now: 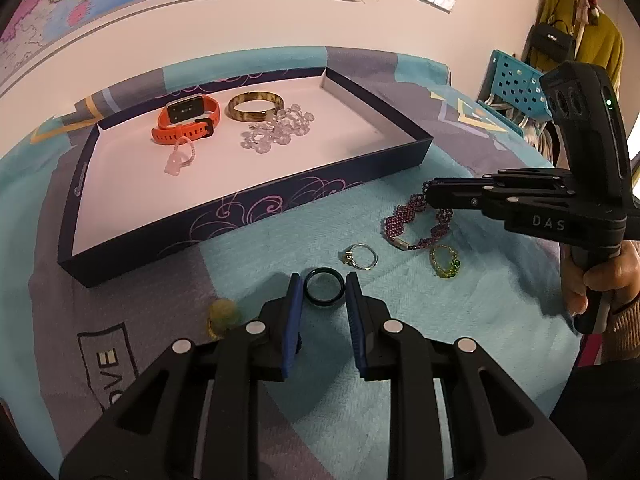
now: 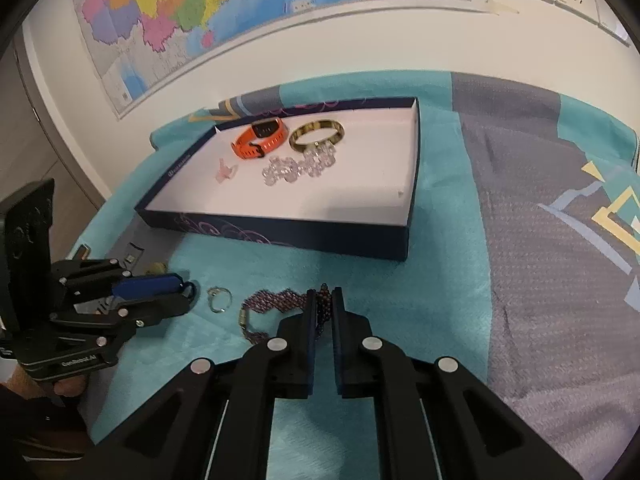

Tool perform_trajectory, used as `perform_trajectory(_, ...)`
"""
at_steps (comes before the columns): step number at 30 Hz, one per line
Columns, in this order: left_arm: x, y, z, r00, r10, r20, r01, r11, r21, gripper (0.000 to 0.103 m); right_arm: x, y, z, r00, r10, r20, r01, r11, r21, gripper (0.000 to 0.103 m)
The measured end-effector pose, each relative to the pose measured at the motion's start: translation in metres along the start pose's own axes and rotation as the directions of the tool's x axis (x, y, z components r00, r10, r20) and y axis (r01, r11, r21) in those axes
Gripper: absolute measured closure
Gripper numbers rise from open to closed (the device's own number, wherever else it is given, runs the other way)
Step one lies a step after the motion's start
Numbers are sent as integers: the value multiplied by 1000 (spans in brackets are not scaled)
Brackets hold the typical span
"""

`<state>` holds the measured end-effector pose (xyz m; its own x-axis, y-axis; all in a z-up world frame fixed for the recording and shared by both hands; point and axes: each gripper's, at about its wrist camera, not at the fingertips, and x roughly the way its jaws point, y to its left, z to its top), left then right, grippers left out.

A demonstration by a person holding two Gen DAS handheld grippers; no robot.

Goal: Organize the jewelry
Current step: 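Move the left tool onto the black ring while the right tool lifts the purple bracelet, then lift the black ring with the left tool while the right tool holds the purple bracelet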

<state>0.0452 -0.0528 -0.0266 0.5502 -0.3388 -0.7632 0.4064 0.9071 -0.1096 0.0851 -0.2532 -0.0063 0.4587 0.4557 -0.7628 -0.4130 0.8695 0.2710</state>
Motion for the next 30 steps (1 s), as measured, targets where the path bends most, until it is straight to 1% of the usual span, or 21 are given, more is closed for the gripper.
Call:
perform_trajectory(4, -6, 1, -2, 1000, -8, 16, 8, 1000, -13, 81, -11, 4, 6, 999, 26, 33, -26, 1000, 0, 97)
perform_trajectory(12, -19, 0, -2, 999, 11, 46, -10, 1000, -17, 81, -25, 20, 17, 996, 47, 77, -44, 998, -38, 97)
perform_trajectory(30, -37, 2, -2, 995, 36, 88, -33, 999, -40, 81, -31, 34, 23, 993, 69, 97, -64, 996, -57, 97)
